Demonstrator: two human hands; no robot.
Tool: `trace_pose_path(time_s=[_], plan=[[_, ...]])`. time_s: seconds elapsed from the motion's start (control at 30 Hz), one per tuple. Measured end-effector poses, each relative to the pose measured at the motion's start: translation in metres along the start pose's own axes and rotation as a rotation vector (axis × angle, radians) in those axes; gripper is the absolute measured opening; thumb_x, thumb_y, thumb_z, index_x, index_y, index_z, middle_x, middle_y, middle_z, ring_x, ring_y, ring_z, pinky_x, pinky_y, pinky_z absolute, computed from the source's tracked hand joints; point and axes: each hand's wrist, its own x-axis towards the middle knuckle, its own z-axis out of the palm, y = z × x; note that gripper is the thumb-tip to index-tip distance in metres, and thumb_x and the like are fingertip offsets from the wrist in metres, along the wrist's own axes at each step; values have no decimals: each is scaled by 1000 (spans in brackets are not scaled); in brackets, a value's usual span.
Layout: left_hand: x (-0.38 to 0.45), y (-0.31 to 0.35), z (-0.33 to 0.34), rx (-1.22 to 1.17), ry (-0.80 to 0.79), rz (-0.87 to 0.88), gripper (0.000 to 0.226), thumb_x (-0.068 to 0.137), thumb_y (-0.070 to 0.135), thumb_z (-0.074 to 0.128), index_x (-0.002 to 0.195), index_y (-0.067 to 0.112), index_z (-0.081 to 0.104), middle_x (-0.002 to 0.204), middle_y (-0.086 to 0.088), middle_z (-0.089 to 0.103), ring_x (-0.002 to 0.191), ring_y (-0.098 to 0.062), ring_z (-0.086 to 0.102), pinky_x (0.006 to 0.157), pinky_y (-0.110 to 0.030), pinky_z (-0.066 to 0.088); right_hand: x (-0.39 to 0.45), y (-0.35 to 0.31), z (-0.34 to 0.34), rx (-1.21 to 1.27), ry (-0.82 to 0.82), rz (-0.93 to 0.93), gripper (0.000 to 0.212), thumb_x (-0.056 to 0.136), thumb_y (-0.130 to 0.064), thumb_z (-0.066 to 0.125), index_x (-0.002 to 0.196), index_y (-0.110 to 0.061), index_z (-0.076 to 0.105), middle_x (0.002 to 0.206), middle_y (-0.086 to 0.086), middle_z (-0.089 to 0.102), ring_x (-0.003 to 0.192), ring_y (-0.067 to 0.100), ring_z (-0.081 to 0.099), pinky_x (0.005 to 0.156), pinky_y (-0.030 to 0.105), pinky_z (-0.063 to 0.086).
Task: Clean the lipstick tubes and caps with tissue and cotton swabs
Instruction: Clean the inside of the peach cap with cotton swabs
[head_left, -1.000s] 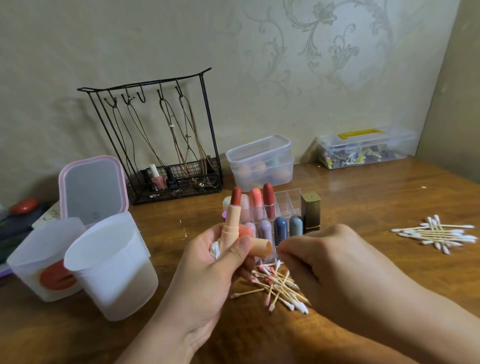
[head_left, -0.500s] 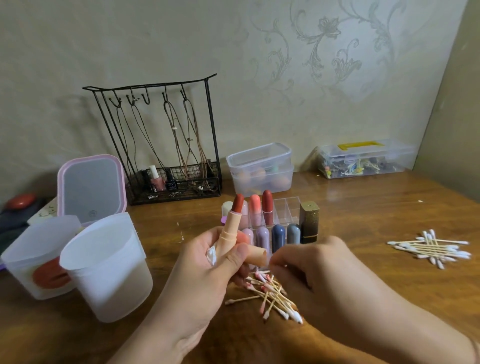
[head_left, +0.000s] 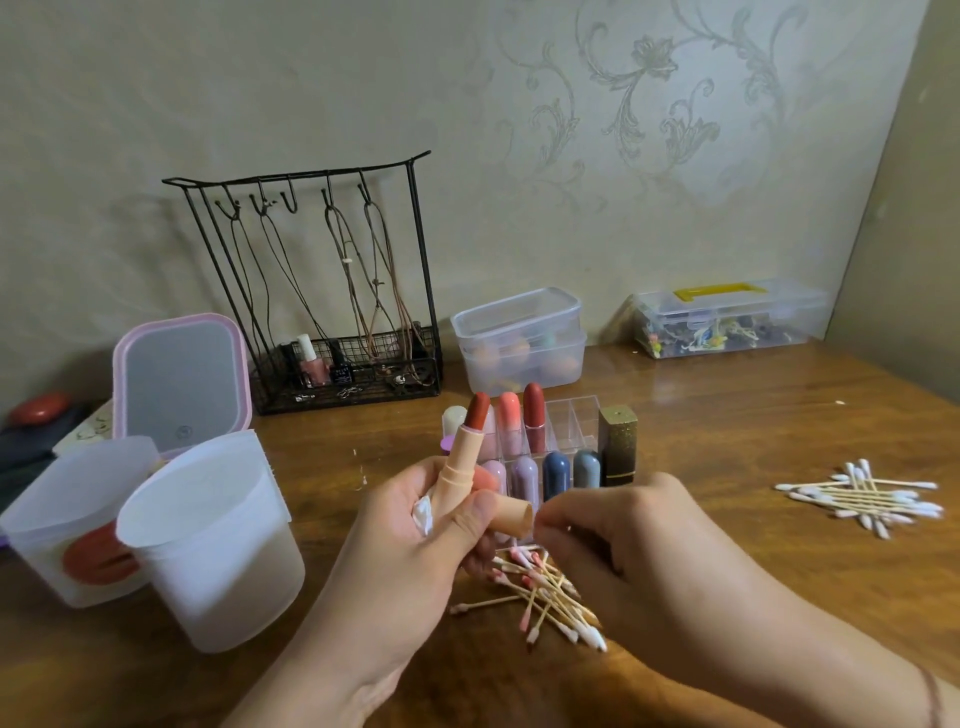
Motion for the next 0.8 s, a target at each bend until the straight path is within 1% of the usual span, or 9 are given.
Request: trace_pose_path(time_s=[0.1,0.27,0.33,0.4,0.47,0.57,0.63,0.7,0.8], plan=[[1,0,-1,-21,2,-18,40,66,36,70,104,23,67,75,-1,70,67,-13,63,69,-33,48,-1,-1,0,42,47,-11,17,95,-28,58,83,-22,70,55,-10,55,50,14,53,42,25,40],[0,0,-1,-38,-15,-3,34,66,33,70,99,21,69,74,-3,69,65,-13,61,66,-32,47,0,0,-1,25,16,-3,17,94,-26,59,81,-23,70,54,-8,54,51,15,53,41,20,35],[0,0,-1,-28,-23,0,36,66,35,70,99,21,68,74,-3,69,66,-14,61,66,-32,47,0,1,-2,26,48,-4,16,94,-26,59,83,-23,70,56,-8,56,52,14,54,42,24,40],[1,-1,-2,-15,-27,4,41,64,38,70,101,22,68,75,-3,69,67,-15,61,66,-33,47,1,1,-1,5,-24,-7,19,96,-27,57,84,-23,71,57,-7,57,53,16,54,43,24,40],[2,-1,-3,-21,-24,7,33,67,34,69,97,22,70,74,-3,68,65,-14,60,65,-31,48,2,0,-3,7,-80,-31,22,97,-29,55,82,-21,69,56,-5,56,52,18,53,43,23,37],[2,3,-6,-108,-39,3,17,71,27,68,87,24,73,71,-5,64,61,-13,56,57,-25,46,2,4,-11,-25,51,-56,25,94,-31,53,79,-18,68,59,-3,60,52,15,54,46,28,42],[4,6,-8,-177,-23,0,19,71,23,68,90,19,73,72,-8,62,60,-13,53,51,-22,46,2,8,-14,-68,72,-58,29,93,-33,50,74,-17,65,56,-2,58,51,15,53,47,31,43],[5,7,-11,-186,5,1,28,71,23,68,98,15,70,73,-9,62,59,-14,52,50,-21,46,2,7,-14,-88,7,-82,32,95,-34,48,70,-18,61,54,-2,52,50,17,49,47,32,42],[5,6,-11,-174,18,12,30,72,25,67,99,13,68,71,-8,62,58,-13,51,49,-20,45,1,5,-16,-10,-62,-108,26,96,-25,58,72,-18,63,54,-3,49,50,18,46,46,22,39]])
